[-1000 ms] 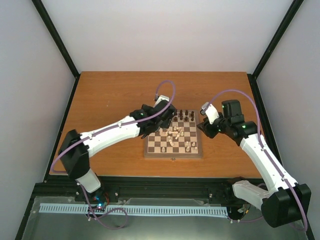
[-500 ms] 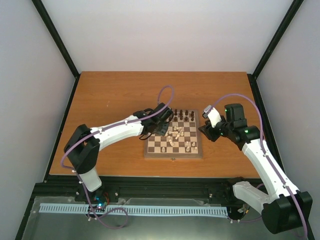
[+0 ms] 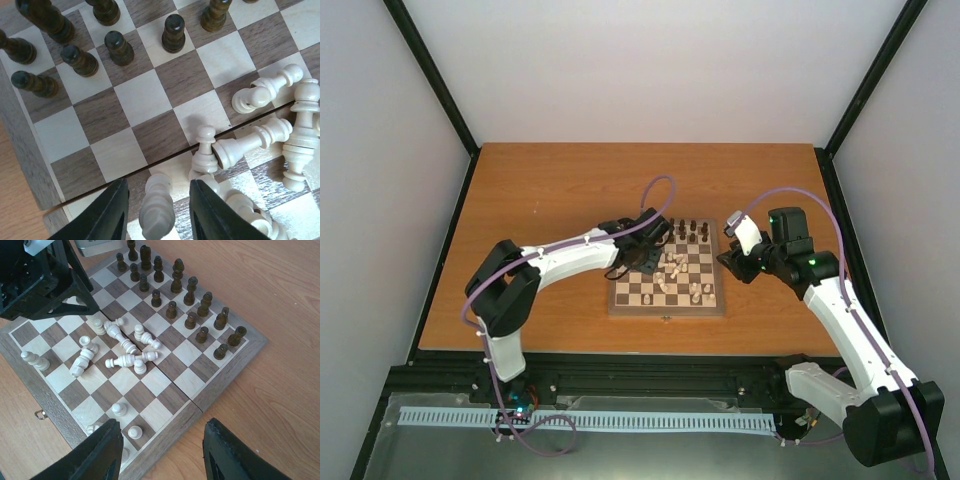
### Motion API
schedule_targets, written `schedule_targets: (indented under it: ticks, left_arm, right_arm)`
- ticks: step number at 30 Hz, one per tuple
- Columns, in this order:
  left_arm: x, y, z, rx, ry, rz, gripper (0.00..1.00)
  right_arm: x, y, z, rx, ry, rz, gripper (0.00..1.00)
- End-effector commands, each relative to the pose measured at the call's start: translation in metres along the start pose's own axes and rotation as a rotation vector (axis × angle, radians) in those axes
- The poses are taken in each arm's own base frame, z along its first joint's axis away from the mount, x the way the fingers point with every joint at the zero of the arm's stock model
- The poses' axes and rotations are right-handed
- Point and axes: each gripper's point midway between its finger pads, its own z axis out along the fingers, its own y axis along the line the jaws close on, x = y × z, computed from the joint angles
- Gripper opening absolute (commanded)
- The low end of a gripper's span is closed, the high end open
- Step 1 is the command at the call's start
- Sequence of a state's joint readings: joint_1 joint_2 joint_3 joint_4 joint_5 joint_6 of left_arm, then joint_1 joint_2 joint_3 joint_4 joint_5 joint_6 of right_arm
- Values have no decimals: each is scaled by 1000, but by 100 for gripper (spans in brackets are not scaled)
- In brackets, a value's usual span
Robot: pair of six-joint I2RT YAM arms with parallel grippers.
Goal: Set up the chess pieces on the board
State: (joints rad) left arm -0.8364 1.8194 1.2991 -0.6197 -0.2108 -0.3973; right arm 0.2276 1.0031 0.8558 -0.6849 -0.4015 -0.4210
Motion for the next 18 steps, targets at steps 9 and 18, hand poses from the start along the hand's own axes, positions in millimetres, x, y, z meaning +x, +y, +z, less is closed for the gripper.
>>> schedule_targets:
  ticks: [9,18]
  left_arm:
    - [-14,1,6,-21,-9,-3,21]
    - [-9,12,-25,-20,-37,-5,14]
  right_arm:
    - [6,0,4,-10,18,1,46]
    - [7,-1,5,-11,23,1,46]
